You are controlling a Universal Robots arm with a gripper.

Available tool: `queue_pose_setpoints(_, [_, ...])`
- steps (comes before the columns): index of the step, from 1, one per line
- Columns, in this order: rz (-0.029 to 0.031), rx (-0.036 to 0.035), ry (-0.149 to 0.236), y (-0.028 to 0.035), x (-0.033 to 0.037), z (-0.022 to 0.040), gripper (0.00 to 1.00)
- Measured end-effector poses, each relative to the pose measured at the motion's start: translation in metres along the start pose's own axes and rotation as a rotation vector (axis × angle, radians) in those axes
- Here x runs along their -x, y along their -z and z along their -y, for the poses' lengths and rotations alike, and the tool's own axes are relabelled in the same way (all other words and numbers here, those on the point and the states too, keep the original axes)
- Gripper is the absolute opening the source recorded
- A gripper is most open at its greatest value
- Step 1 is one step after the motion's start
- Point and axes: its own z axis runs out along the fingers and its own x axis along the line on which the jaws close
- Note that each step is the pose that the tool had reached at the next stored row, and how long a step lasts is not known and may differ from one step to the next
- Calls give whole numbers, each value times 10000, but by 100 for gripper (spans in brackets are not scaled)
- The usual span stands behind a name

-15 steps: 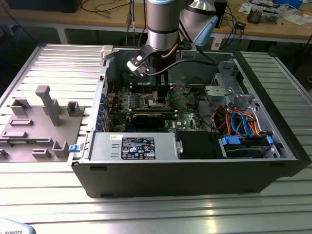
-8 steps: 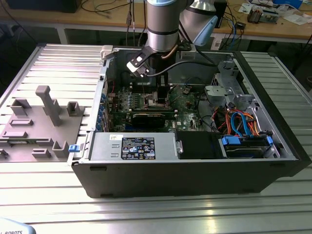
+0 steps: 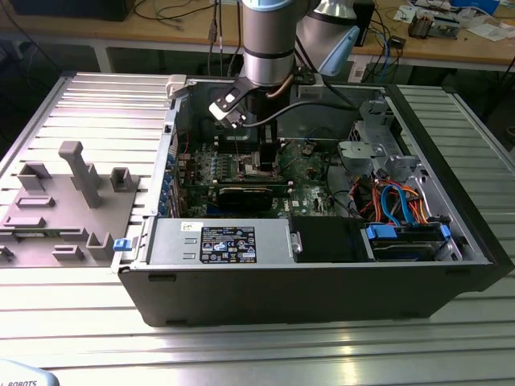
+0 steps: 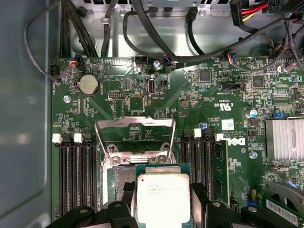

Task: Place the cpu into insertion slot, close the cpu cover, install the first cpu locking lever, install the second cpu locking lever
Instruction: 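Place the cpu into insertion slot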

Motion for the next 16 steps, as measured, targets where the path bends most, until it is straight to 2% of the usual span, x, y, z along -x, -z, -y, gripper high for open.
queue_pose_setpoints(8, [-1,0,24,-18,-22,2,54])
queue_pose_setpoints(13, [-16,11,264,-46,-79,5,54])
queue_pose_setpoints(16, [-17,11,265,-74,-127,33,54])
